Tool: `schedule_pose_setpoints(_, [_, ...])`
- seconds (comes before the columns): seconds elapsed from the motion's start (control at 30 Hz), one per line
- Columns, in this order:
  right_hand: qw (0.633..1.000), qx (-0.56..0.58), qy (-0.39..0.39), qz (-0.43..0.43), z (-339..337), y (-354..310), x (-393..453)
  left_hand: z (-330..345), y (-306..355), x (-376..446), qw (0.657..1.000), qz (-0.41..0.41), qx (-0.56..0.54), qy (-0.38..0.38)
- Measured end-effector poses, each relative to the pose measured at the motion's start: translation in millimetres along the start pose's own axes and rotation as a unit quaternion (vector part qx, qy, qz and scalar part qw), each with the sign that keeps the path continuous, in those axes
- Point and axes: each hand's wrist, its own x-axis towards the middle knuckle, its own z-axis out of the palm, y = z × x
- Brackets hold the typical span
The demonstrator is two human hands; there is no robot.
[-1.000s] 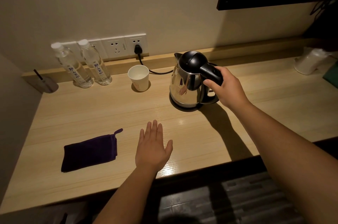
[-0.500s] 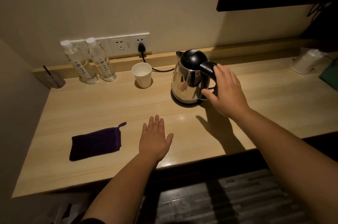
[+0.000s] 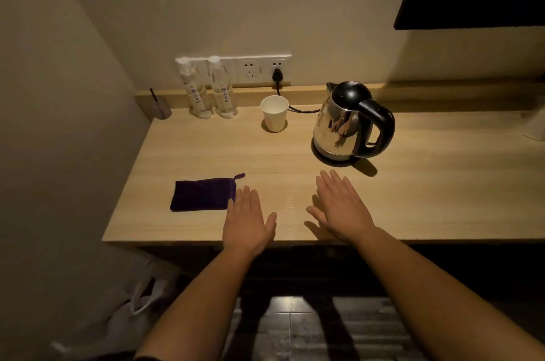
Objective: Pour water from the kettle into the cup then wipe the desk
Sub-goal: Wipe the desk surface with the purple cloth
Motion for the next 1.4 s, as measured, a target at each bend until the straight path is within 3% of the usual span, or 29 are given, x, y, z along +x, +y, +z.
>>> schedule_pose_setpoints(0.27, [0.994, -0.002, -0.009, -0.107, -5, -82, 33, -14, -73, -41, 0.992, -0.114, -0.041, 0.044])
schedule_pose_setpoints(0.67, [0.976, 0.008, 0.009, -0.217, 23, -212, 102, -15, -217, -43, 0.971, -0.216, -0.078, 0.065])
schedule_pose_setpoints(1.03, [0.964, -0.017, -0.087, -0.252, 60, -225, 146, 6, -285, 3, 0.938, -0.322, -0.104, 0.075])
schedule_pose_setpoints(1.23, [0.952, -0.053, -0.095, -0.285, 73, -216, 148, 26, -293, 46, 0.897, -0.399, -0.187, 0.029])
schedule_pose_setpoints(1.4, [0.935, -0.056, -0.082, -0.341, 84, -204, 111, 22, -296, 51, 0.901, -0.405, -0.148, 0.056])
